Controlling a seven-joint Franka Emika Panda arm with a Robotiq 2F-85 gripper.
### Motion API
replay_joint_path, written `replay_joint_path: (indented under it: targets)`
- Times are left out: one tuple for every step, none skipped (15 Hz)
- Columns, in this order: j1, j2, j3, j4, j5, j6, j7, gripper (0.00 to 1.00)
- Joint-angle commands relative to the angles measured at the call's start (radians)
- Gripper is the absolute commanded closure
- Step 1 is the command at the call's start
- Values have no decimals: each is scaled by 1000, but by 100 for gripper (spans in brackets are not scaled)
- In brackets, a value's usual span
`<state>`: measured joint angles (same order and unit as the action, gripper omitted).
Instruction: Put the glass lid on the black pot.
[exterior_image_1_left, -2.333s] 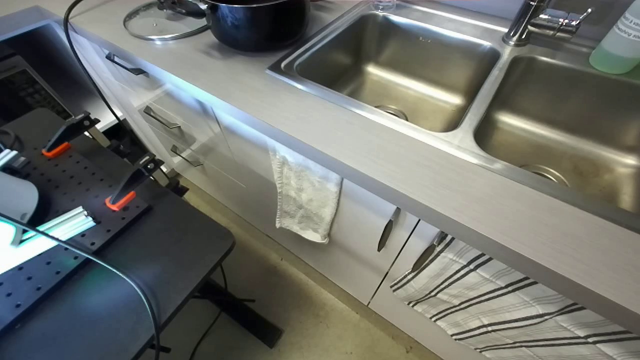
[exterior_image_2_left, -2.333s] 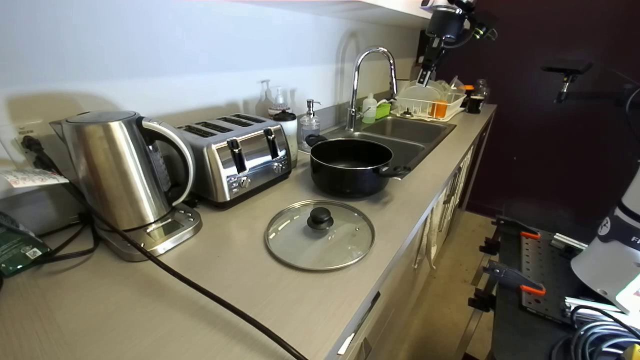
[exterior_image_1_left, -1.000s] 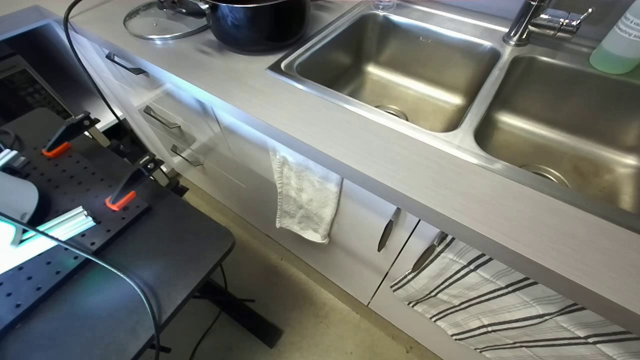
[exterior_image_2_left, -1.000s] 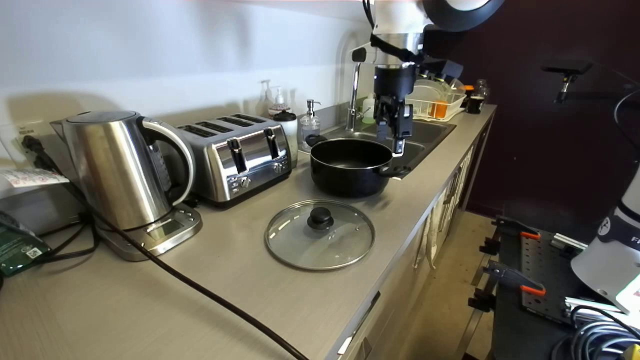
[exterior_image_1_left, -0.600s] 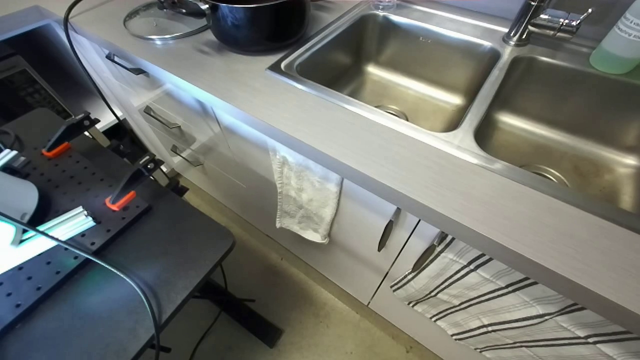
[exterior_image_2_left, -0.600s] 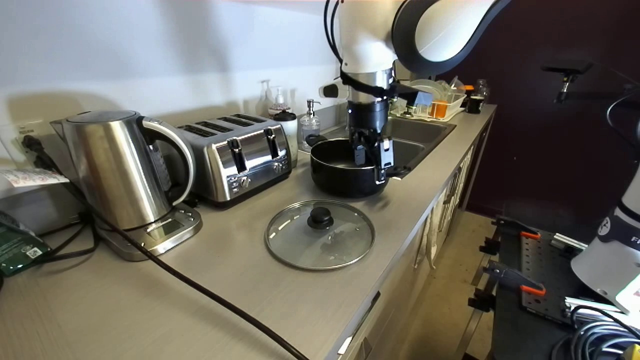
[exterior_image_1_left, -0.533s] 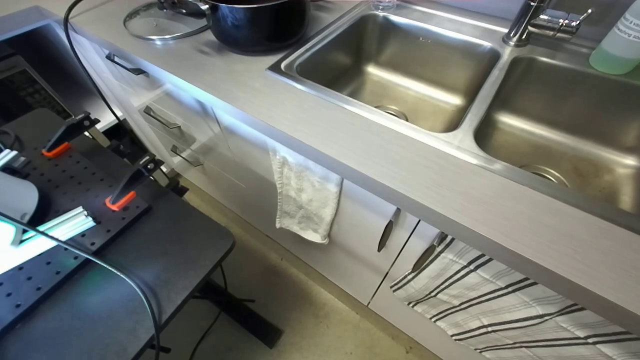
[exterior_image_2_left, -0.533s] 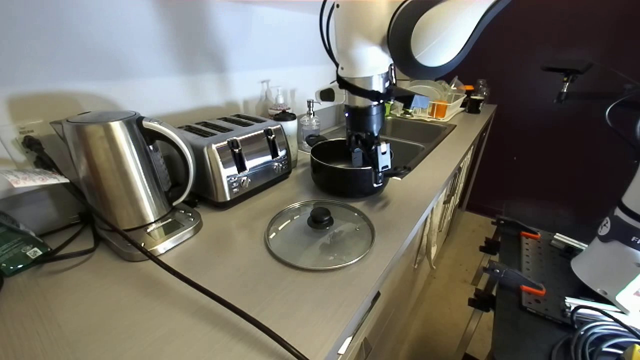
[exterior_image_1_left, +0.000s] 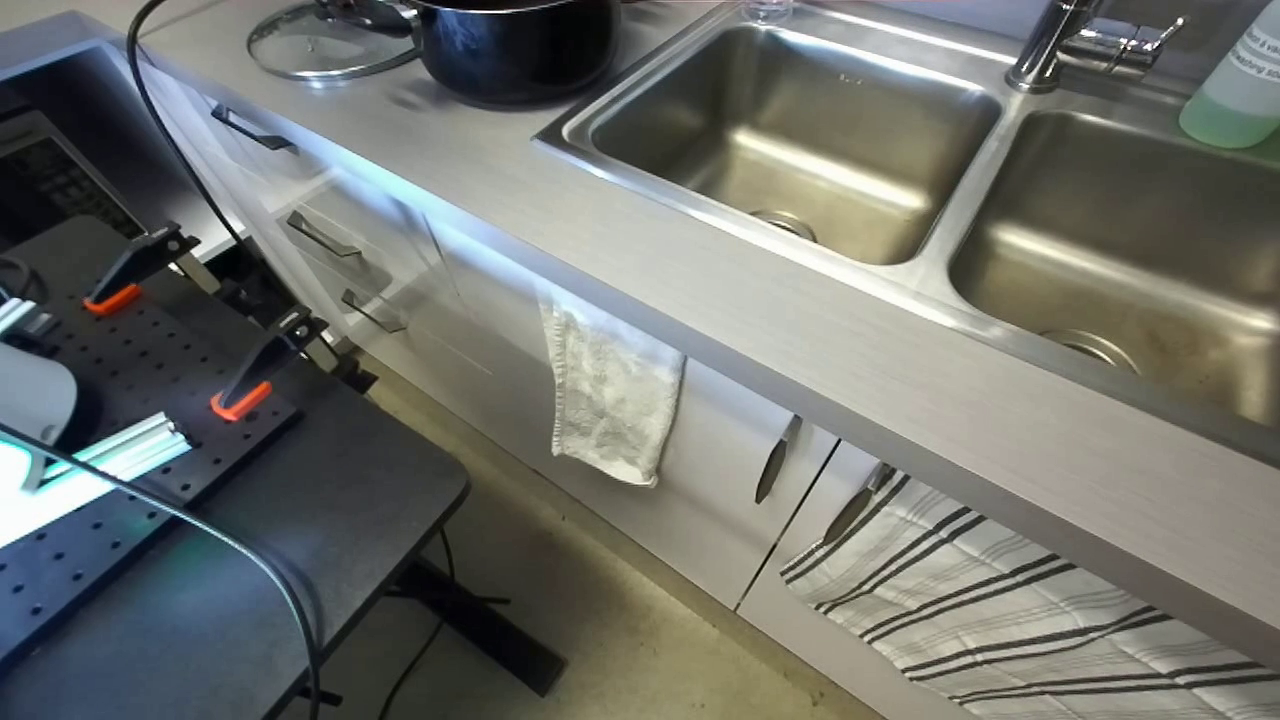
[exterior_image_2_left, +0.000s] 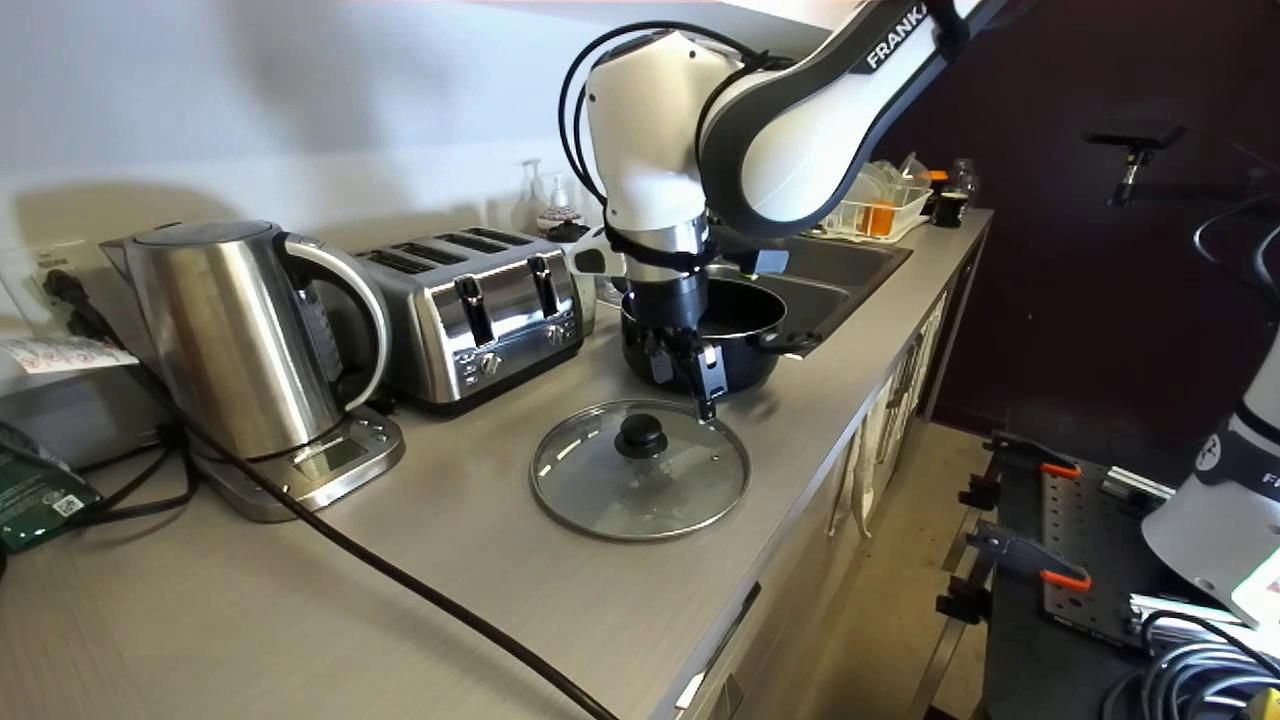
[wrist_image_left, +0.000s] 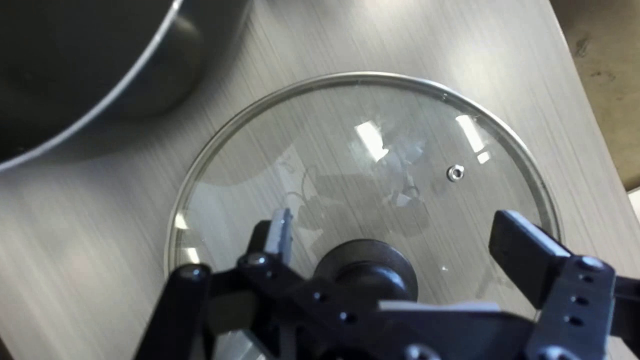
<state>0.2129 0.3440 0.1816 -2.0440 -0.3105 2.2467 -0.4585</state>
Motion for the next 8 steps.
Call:
replay_joint_path:
  targets:
    - [26, 96, 3, 101, -59, -23, 29, 0]
    - [32, 115, 2, 117, -67, -24, 31, 0]
    - [37, 130, 2, 131, -74, -25, 31, 0]
    - [41, 143, 2, 143, -79, -26, 29, 0]
    - [45, 154, 2, 154, -82, -27, 27, 0]
    - [46, 162, 2, 162, -84, -27, 25, 25]
    - [48, 169, 2, 170, -84, -27, 22, 28]
    - [49, 174, 2, 176, -83, -27, 21, 33]
